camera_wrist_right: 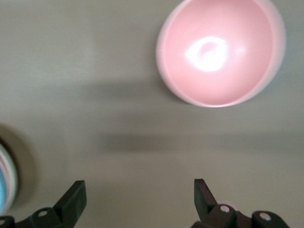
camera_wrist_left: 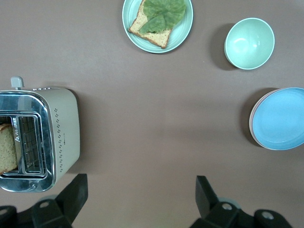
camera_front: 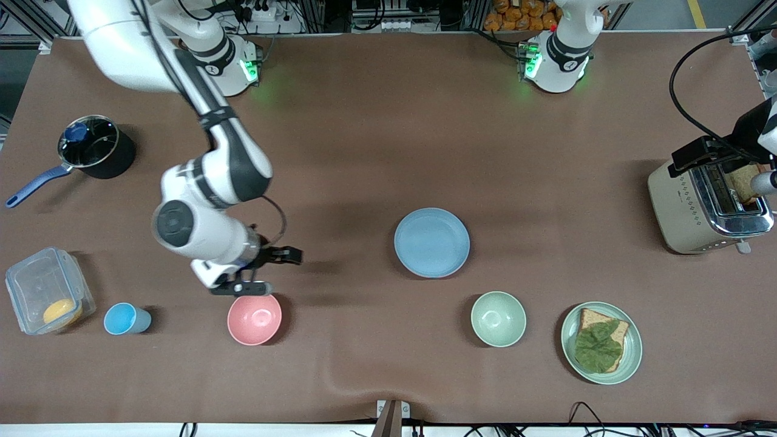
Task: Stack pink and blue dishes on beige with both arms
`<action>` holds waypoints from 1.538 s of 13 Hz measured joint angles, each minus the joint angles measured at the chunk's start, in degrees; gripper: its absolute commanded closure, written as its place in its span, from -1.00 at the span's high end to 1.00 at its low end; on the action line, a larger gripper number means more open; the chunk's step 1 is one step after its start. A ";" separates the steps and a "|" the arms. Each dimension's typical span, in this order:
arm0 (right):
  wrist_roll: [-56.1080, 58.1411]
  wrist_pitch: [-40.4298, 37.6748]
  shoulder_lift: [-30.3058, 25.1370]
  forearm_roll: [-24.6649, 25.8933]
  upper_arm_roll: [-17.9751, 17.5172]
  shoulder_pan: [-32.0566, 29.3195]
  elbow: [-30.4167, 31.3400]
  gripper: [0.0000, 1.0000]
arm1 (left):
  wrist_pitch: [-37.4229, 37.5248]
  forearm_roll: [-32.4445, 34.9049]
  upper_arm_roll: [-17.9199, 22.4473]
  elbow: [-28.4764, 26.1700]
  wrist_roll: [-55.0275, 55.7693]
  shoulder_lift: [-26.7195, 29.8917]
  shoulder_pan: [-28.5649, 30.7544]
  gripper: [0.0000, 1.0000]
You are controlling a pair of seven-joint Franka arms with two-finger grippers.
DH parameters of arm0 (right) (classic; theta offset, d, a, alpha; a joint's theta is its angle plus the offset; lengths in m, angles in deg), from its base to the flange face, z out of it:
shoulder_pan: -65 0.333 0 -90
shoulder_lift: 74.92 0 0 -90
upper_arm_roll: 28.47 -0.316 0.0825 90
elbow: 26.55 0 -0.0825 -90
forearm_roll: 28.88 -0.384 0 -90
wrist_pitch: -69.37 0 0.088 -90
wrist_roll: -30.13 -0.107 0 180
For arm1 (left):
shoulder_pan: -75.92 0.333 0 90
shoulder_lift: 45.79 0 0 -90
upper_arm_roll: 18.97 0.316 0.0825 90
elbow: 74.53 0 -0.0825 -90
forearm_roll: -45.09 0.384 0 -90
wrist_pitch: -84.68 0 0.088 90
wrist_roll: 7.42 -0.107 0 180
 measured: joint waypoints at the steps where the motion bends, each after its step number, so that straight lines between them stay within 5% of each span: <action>1: 3.78 -1.68 -1.63 0.04 0.00 -2.49 0.70 1.00 | 0.00 -0.01 -0.28 0.06 0.00 0.00 -0.07 1.00; 8: 15.22 -8.73 -21.21 7.65 -0.07 -9.55 14.49 1.00 | 0.09 1.14 -2.64 0.27 0.02 0.42 -0.19 1.00; 13: 27.20 -19.42 -31.38 9.08 -0.02 -17.03 13.90 1.00 | 0.32 2.91 -5.10 -0.02 0.94 0.44 -0.20 1.00; 17: 18.62 -32.96 -34.13 8.18 -0.32 -18.58 7.25 1.00 | 0.26 2.92 -5.19 -0.03 0.89 0.44 -0.20 1.00; 20: 14.75 -34.99 -35.63 5.90 -0.78 -18.57 5.56 1.00 | -0.11 2.92 -5.20 -0.36 0.86 0.42 -0.20 1.00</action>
